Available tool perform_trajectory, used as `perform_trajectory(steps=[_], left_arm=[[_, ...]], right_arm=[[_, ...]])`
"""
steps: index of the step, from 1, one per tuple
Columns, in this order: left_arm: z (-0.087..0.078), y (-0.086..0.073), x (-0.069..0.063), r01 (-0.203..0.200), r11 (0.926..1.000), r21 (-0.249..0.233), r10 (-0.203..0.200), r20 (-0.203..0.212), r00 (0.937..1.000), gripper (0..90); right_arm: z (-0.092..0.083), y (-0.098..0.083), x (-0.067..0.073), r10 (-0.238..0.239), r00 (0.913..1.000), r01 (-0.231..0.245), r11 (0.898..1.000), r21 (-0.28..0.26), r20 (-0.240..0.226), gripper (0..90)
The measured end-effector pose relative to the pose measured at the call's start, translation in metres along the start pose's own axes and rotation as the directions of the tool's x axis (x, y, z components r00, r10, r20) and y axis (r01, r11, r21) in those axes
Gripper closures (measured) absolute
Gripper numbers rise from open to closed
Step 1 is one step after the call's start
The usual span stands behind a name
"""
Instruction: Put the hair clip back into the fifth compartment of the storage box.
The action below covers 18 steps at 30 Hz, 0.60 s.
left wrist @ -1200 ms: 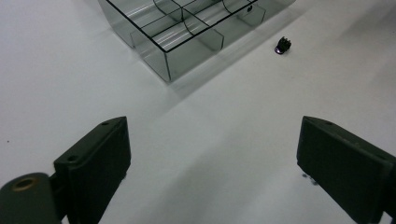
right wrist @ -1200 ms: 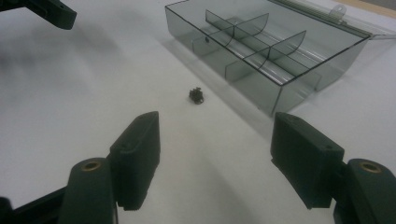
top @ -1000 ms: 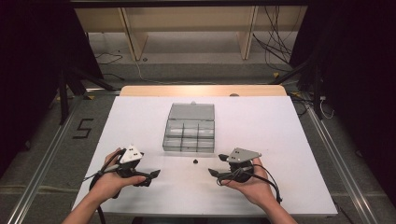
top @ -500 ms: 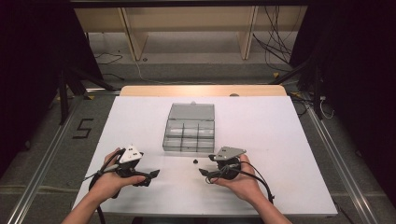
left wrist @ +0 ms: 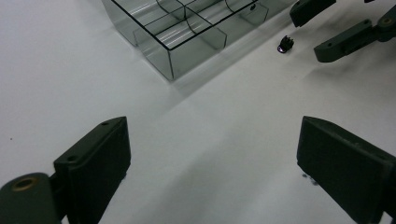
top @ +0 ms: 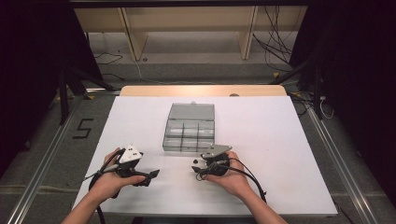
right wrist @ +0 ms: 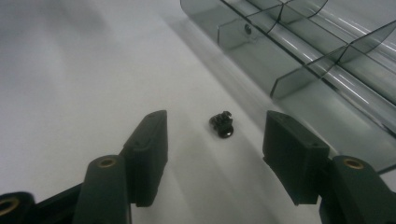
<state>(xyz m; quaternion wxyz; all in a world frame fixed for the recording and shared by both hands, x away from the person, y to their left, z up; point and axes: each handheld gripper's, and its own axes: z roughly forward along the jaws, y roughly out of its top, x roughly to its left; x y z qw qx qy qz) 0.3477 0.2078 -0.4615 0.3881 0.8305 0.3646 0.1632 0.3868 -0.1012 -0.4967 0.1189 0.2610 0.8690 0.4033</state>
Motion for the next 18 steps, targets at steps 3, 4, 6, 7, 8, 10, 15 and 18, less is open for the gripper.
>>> perform_trajectory(steps=[3,4,6,7,8,10,15,18], left_arm=[[0.000,0.000,0.000,0.001,1.0000,0.000,-0.001,-0.001,1.0000,9.4],[0.000,0.000,0.000,0.005,1.0000,-0.003,-0.005,-0.002,1.0000,9.4],[0.000,0.000,0.001,0.003,1.0000,0.000,-0.003,-0.002,1.0000,9.4],[0.000,0.000,0.000,0.006,1.0000,-0.002,-0.006,-0.002,1.0000,9.4],[0.000,0.000,0.000,0.003,1.0000,0.000,-0.003,-0.001,1.0000,9.4],[0.000,0.000,0.000,0.002,1.0000,0.000,-0.002,-0.001,1.0000,9.4],[0.000,0.000,0.000,0.002,1.0000,0.001,-0.002,-0.001,1.0000,9.4],[0.001,-0.001,0.000,0.004,1.0000,0.002,-0.004,-0.001,1.0000,9.4]], right_arm=[[0.006,0.002,-0.001,-0.004,1.0000,0.004,1.000,0.018,0.006,43.0],[0.006,0.002,-0.001,-0.006,1.0000,0.006,1.000,0.021,0.007,43.3],[0.007,0.003,-0.002,-0.004,1.0000,0.004,1.000,0.030,0.005,44.2],[0.007,0.003,-0.002,-0.004,1.0000,0.004,1.000,0.030,0.005,44.2],[0.008,0.004,-0.002,-0.009,0.9999,0.009,0.999,0.036,0.004,45.0],[0.010,0.005,-0.002,-0.010,0.9999,0.010,0.999,0.040,0.006,45.9],[0.013,0.008,-0.003,-0.014,0.9999,0.014,0.999,0.046,0.007,48.1],[0.015,0.010,-0.004,-0.016,0.9999,0.016,0.999,0.048,0.007,50.3]])
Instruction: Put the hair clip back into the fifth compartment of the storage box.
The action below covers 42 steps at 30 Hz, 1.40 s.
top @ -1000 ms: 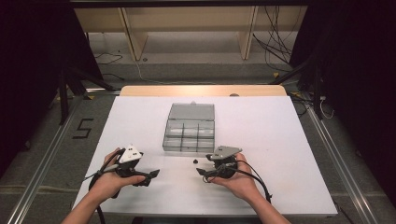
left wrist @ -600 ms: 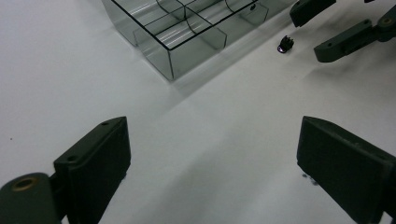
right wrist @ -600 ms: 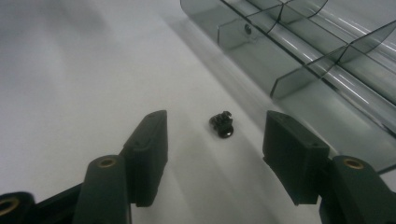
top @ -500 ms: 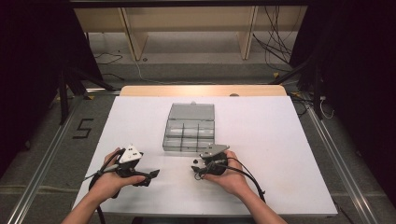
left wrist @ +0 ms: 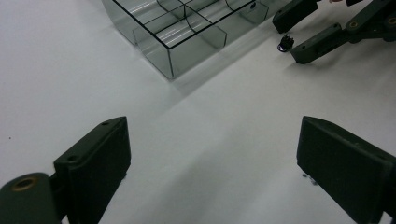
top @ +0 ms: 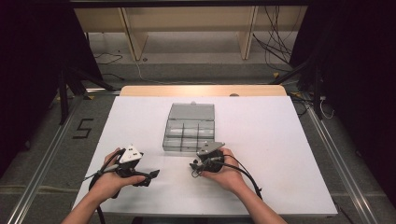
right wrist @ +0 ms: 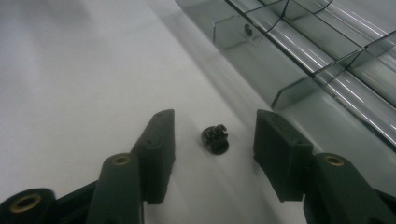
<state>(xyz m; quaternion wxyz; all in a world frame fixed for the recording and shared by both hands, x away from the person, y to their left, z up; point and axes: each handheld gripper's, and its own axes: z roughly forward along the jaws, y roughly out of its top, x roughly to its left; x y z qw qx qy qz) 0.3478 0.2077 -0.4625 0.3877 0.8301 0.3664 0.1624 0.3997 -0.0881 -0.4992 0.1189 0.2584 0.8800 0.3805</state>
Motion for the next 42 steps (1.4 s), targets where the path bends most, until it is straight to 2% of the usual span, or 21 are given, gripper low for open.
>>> perform_trajectory(steps=[15,22,42], left_arm=[[0.0009,-0.0004,0.0001,0.000,1.0000,0.000,0.000,0.000,1.0000,9.5],[0.0013,-0.0006,0.0002,-0.003,1.0000,0.001,0.003,0.001,1.0000,9.5],[0.0007,-0.0008,0.0005,-0.003,1.0000,0.001,0.003,-0.002,1.0000,10.3]], right_arm=[[0.0034,0.0036,-0.0032,0.015,0.9999,-0.015,1.000,-0.001,0.006,66.6],[0.0037,0.0039,-0.0020,0.014,0.9999,-0.014,1.000,-0.002,0.005,78.3],[0.0037,0.0035,-0.0026,0.030,0.9995,-0.030,1.000,-0.009,0.000,80.8]])
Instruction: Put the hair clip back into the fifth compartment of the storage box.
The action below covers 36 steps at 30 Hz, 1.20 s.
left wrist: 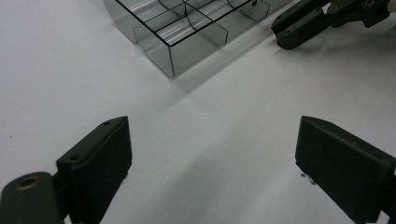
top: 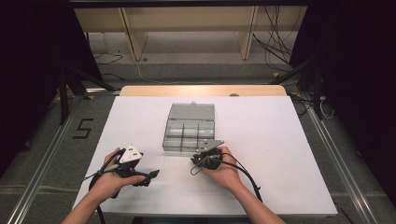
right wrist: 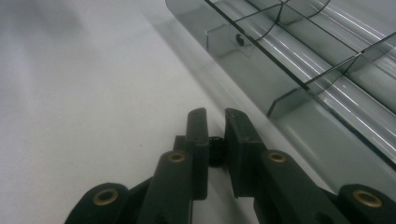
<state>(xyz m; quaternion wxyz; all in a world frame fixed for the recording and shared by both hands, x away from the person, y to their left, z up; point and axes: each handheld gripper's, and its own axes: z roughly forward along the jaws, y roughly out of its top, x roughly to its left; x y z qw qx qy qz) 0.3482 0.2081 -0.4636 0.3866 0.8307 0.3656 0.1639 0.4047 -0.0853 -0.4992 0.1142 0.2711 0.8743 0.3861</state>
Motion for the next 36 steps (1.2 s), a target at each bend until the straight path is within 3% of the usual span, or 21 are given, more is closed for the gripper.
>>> perform_trajectory(steps=[36], left_arm=[[-0.0012,-0.0012,0.0036,-0.006,1.0000,0.007,0.006,-0.014,0.9999,10.8]], right_arm=[[-0.0057,0.0030,0.0014,0.013,0.9999,-0.013,0.999,-0.032,0.000,81.0]])
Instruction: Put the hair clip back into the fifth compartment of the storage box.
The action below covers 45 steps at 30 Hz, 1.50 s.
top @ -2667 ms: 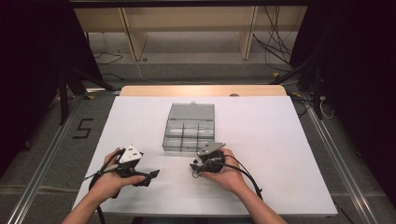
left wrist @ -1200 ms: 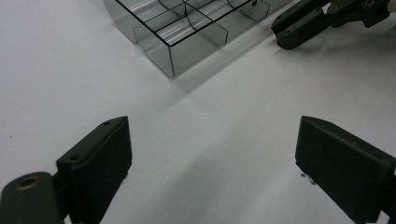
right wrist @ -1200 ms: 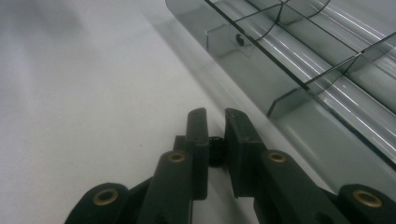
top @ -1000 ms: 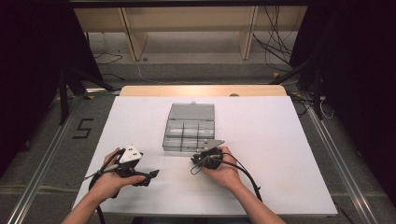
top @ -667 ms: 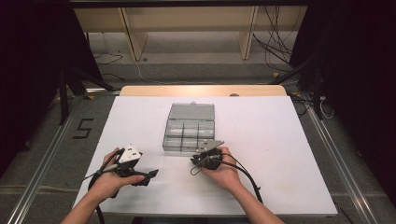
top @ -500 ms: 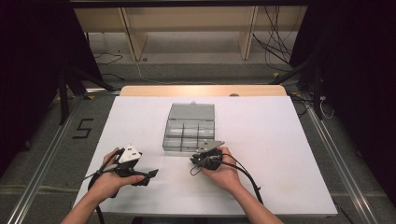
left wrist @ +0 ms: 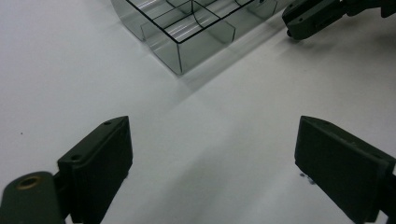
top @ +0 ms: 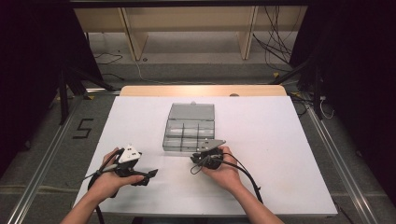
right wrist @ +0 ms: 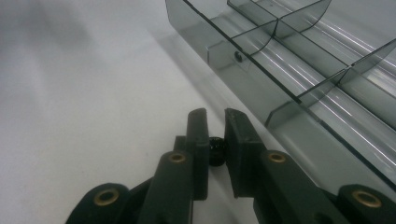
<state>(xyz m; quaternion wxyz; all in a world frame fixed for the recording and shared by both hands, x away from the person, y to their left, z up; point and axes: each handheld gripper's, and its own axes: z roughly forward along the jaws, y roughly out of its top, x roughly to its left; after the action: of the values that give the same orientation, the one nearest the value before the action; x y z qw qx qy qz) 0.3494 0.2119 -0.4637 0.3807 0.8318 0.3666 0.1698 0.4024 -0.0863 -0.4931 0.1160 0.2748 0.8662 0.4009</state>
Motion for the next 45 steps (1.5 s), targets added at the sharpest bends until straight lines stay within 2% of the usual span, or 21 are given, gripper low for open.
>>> perform_trajectory(steps=[45], left_arm=[[0.000,0.000,0.000,-0.001,1.0000,0.001,0.001,0.002,1.0000,11.8]], right_arm=[[-0.008,0.028,-0.008,-0.009,0.9995,0.010,1.000,-0.018,0.029,81.0]])
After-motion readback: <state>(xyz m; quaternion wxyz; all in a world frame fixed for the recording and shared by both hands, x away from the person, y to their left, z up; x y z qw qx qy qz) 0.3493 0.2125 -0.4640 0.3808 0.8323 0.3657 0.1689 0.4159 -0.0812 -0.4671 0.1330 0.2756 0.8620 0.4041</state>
